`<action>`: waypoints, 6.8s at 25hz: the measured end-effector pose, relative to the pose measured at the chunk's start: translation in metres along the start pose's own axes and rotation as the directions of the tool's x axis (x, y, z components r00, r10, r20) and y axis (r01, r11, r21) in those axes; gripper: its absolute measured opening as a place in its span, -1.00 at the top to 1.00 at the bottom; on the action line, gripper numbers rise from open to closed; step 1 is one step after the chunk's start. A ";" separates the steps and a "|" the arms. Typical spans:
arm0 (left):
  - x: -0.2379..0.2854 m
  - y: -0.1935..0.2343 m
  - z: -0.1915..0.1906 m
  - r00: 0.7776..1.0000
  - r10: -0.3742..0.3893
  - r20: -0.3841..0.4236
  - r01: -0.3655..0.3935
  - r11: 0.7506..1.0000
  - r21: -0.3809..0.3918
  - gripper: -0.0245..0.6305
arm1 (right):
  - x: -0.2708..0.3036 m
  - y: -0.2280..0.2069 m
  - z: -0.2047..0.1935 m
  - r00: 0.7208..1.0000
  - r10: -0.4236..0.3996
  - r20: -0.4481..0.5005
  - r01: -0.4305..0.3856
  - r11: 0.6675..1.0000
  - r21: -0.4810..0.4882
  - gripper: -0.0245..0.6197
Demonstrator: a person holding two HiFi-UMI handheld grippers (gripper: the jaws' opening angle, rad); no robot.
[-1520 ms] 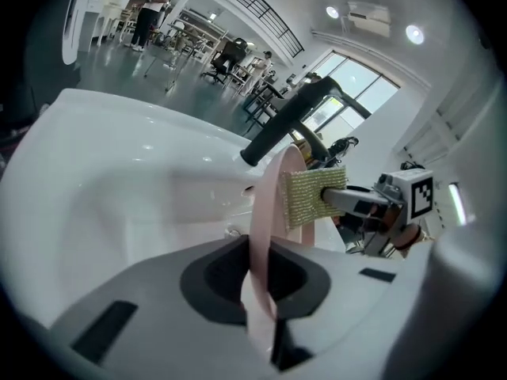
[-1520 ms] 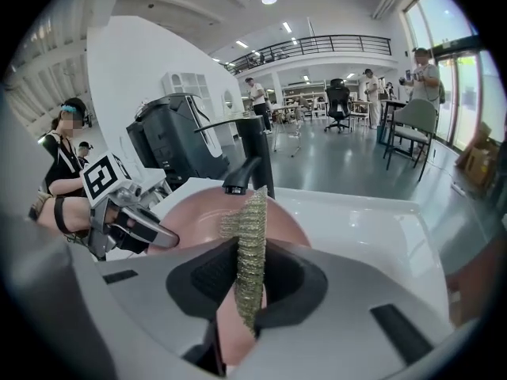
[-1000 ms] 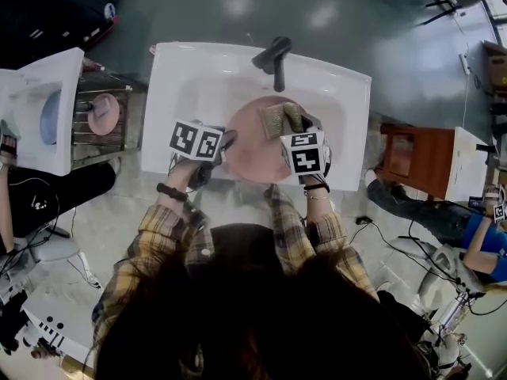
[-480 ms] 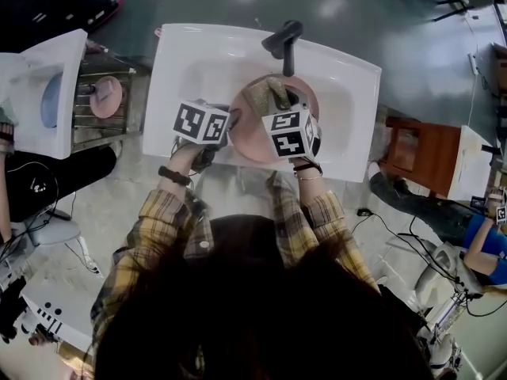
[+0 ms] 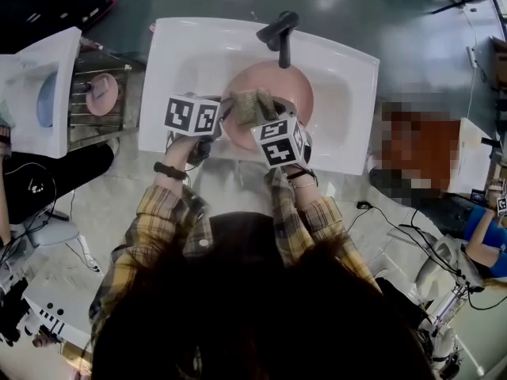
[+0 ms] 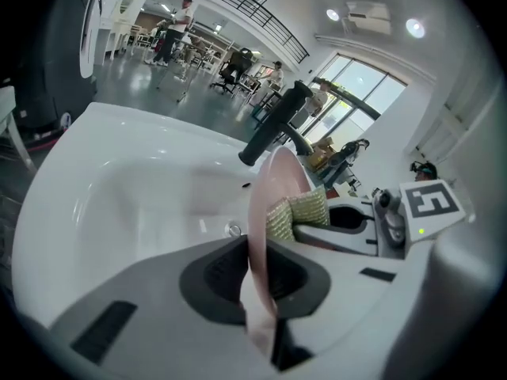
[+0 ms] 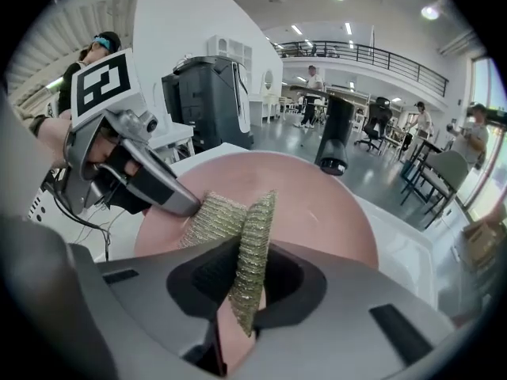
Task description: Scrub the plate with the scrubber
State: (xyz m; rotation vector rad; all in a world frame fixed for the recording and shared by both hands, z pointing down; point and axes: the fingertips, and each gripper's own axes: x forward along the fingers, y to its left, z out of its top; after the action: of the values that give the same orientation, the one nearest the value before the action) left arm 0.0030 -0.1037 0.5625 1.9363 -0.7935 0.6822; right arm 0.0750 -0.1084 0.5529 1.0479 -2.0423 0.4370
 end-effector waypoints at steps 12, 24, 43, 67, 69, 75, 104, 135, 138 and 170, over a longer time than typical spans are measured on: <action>-0.001 0.013 0.011 0.999 0.037 -0.007 -0.037 0.999 0.026 0.82 | -0.002 0.000 -0.082 0.979 0.068 -0.194 -0.071 0.997 -0.013 0.70; 0.007 0.000 0.006 0.997 -0.006 -0.072 0.012 0.996 0.087 0.82 | -0.004 -0.095 -0.068 0.981 -0.097 -0.167 0.095 0.995 -0.016 0.69; 0.017 -0.028 -0.005 0.993 -0.008 -0.121 0.028 0.987 0.161 0.78 | -0.008 -0.062 0.013 0.990 -0.139 -0.010 0.135 0.978 -0.159 0.69; 0.028 -0.017 -0.012 0.989 -0.046 -0.140 0.059 0.994 0.091 0.78 | -0.030 -0.012 -0.088 0.975 0.084 -0.205 -0.123 0.975 -0.186 0.70; 0.027 -0.016 -0.014 0.988 -0.049 -0.143 0.062 0.994 0.088 0.78 | -0.034 -0.024 -0.096 0.974 0.058 -0.218 -0.100 0.977 -0.186 0.70; 0.028 -0.018 -0.012 0.986 -0.055 -0.156 0.071 0.993 0.098 0.78 | -0.034 -0.071 -0.101 0.971 -0.042 -0.236 -0.004 0.982 -0.188 0.69; 0.032 -0.020 -0.017 0.980 -0.038 -0.193 0.072 0.982 0.173 0.76 | 0.004 -0.024 -0.004 0.996 -0.017 -0.090 -0.003 0.977 -0.213 0.70; 0.025 0.000 -0.008 0.991 0.013 -0.133 0.006 0.991 0.135 0.75 | -0.045 -0.076 -0.082 0.985 -0.071 -0.156 0.075 0.997 0.025 0.69; 0.022 0.010 -0.002 0.993 0.052 -0.104 -0.039 0.991 0.125 0.75 | -0.047 -0.073 -0.066 0.995 -0.038 -0.096 0.048 0.994 0.101 0.69; 0.040 0.043 0.007 0.979 0.192 0.067 -0.199 0.973 0.121 0.39 | -0.055 -0.042 0.041 0.977 0.081 0.196 -0.120 0.974 0.194 0.69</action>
State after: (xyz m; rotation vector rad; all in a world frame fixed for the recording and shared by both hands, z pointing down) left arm -0.0030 -0.1365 0.6112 2.0162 -1.0061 0.8176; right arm 0.1073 -0.1292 0.4823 1.1468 -2.2617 0.6344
